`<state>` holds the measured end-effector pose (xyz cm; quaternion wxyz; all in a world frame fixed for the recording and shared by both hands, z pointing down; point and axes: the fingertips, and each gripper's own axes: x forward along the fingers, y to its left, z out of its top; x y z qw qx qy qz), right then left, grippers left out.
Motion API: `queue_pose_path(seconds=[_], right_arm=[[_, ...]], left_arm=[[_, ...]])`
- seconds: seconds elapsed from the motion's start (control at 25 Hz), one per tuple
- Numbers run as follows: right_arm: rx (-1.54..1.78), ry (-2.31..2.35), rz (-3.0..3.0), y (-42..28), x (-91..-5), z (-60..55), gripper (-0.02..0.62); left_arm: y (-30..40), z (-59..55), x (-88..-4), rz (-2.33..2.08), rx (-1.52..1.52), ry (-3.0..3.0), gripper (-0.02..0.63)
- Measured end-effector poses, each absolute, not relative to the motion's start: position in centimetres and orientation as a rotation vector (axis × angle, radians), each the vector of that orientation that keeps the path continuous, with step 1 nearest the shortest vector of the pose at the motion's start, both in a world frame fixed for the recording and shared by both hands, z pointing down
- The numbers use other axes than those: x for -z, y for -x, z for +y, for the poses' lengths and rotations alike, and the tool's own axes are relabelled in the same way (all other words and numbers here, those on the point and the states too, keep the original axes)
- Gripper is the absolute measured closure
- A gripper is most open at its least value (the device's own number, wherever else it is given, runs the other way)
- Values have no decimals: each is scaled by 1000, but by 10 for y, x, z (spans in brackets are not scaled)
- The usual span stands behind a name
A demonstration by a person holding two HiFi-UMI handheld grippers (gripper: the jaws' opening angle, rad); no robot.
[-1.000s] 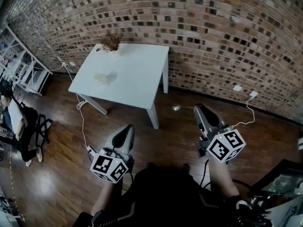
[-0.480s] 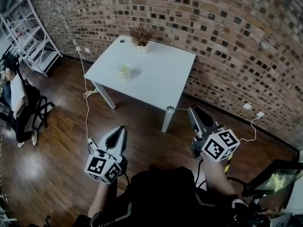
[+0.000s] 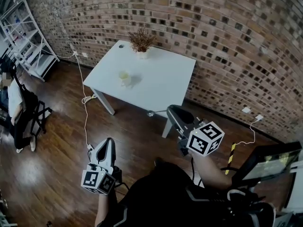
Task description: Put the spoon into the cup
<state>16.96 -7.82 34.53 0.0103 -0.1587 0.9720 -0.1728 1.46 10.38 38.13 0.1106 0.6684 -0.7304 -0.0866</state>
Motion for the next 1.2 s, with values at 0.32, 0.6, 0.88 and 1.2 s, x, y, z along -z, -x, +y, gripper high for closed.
queue_pose_path(seconds=[0.32,0.6,0.88,1.2], right_arm=[[534,377,3053,-110,-339,-114,549],[540,325,3060,-73,-341,-156,548],[535,311,3080,-33,-345,-177,548],[544,426,3034,29,-341,-183,548]], left_arm=[[30,72,-372,-2221,216,-1903,612],[61,27,-378,-2235,222,-1881,612],[98,-4,-370,-2241,205,-1925,612],[173,-7,-363,-2184,199,-1986,612]])
